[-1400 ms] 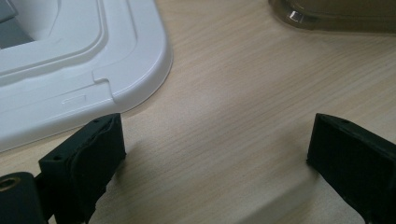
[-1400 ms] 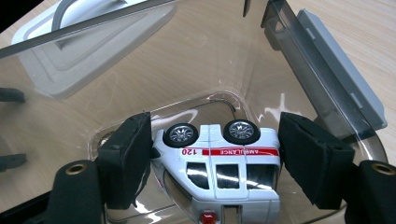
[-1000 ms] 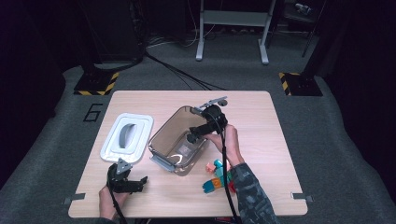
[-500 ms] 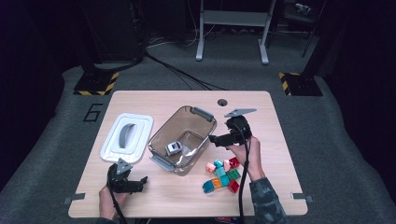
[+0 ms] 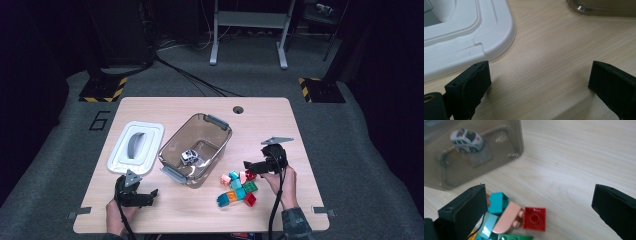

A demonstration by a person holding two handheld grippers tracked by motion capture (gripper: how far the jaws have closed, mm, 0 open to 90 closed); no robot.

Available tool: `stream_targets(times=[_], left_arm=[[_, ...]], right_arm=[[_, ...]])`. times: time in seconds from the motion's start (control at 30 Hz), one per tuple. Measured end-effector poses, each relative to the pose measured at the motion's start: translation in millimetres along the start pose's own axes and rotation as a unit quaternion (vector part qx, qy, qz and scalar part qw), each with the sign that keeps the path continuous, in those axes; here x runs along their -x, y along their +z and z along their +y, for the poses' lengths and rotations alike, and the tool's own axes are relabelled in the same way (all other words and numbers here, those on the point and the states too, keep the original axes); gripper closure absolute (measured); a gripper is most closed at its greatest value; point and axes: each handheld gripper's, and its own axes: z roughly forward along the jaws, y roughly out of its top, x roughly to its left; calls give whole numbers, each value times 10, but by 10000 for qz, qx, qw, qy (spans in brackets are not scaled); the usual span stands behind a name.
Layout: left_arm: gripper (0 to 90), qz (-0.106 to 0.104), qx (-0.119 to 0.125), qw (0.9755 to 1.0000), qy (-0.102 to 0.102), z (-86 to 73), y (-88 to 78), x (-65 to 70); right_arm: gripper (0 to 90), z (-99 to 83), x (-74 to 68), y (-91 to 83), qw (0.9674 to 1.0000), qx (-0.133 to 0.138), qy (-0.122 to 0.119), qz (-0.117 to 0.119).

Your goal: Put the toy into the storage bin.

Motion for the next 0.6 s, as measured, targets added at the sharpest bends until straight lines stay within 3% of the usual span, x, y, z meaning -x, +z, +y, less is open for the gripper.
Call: stream_targets(times=[0.27,0.4,0.6], left_arm=[[39,24,23,10000,4,-2,2,4],[39,32,13,10000,43,-1,-5,12],[39,23,13,10000,13,-1,-3,13]], right_arm=[[35,-277,38,247,9990,-368,193,-192],[136,-370,71,311,9982,-475,260,-248],[267,-432,63,338,9981,-533,179,-268]])
